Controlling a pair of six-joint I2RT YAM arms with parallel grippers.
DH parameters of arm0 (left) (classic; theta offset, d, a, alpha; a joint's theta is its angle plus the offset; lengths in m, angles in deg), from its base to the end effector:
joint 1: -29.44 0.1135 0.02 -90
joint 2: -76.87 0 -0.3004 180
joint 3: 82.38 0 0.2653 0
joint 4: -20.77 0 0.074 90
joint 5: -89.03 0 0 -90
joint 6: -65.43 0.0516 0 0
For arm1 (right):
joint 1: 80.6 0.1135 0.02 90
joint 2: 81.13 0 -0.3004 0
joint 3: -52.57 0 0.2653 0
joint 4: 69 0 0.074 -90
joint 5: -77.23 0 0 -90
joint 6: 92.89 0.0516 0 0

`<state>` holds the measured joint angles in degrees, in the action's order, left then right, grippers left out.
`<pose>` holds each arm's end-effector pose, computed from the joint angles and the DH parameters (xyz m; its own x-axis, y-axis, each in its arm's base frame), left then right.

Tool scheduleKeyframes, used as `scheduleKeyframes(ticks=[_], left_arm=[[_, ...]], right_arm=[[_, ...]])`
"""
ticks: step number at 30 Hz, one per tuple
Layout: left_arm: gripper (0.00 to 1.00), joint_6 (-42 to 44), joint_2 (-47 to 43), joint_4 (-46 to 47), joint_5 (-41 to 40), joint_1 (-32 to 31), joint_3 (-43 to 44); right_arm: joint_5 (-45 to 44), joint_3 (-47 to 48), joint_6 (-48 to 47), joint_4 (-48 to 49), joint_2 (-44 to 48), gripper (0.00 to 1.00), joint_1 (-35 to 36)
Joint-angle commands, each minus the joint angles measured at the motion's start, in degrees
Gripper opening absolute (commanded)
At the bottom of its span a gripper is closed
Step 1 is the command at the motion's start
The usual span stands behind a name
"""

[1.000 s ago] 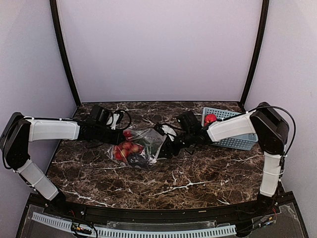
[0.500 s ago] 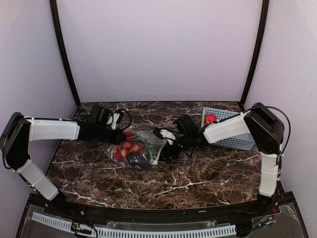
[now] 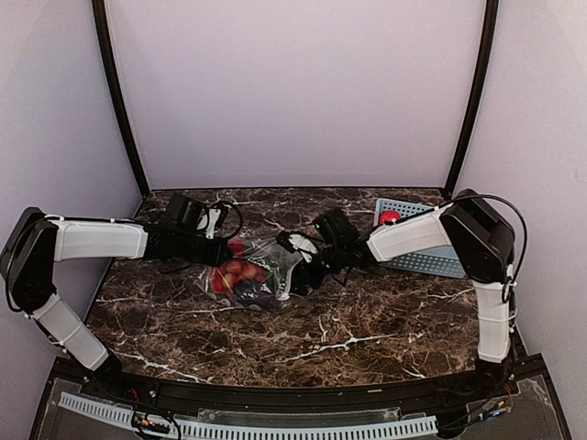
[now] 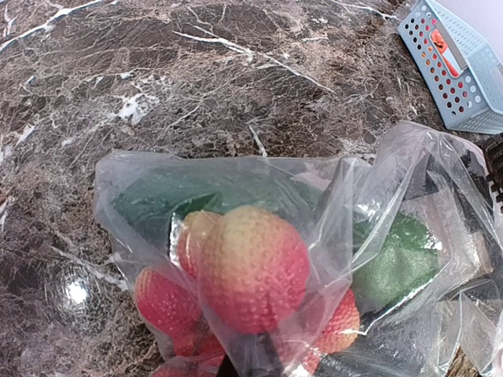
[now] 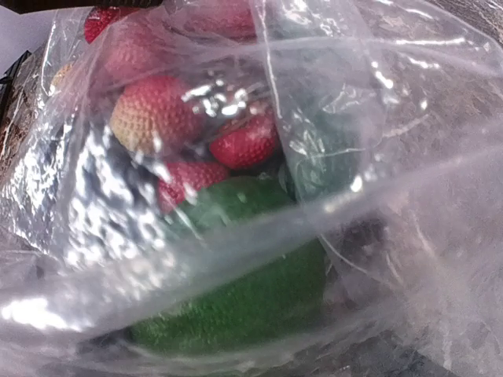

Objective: Open the zip-top bag and remove the fake food

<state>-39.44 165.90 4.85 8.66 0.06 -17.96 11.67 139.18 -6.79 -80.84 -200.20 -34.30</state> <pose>0.3016 -0.1797 0.2222 -0.6999 0.1037 -0.7067 0.4293 0.8519 -0.3001 0.3137 0.3592 0.1492 -0.4227 -0.5320 -0.7337 -0.8936 0.3796 0.2396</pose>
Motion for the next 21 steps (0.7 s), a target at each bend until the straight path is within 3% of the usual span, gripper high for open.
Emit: scheduleKeyframes(ticks=[1,10,21], left_arm=[[0.01,-0.59,0.32,1.04,1.54,0.21,-0.55],[0.01,-0.33,-0.23,0.19,0.19,0.21,-0.56],[0.01,-0.89,-0.96,-0.23,-1.53,0.60,-0.81]], right_arm=[[-0.01,2.57,1.32,1.62,-2.31,0.86,0.83],[-0.92,0.20,1.08,1.42,0.64,0.58,0.75],[-3.22,-8.95,1.10,0.92,10.36,0.49,-0.09]])
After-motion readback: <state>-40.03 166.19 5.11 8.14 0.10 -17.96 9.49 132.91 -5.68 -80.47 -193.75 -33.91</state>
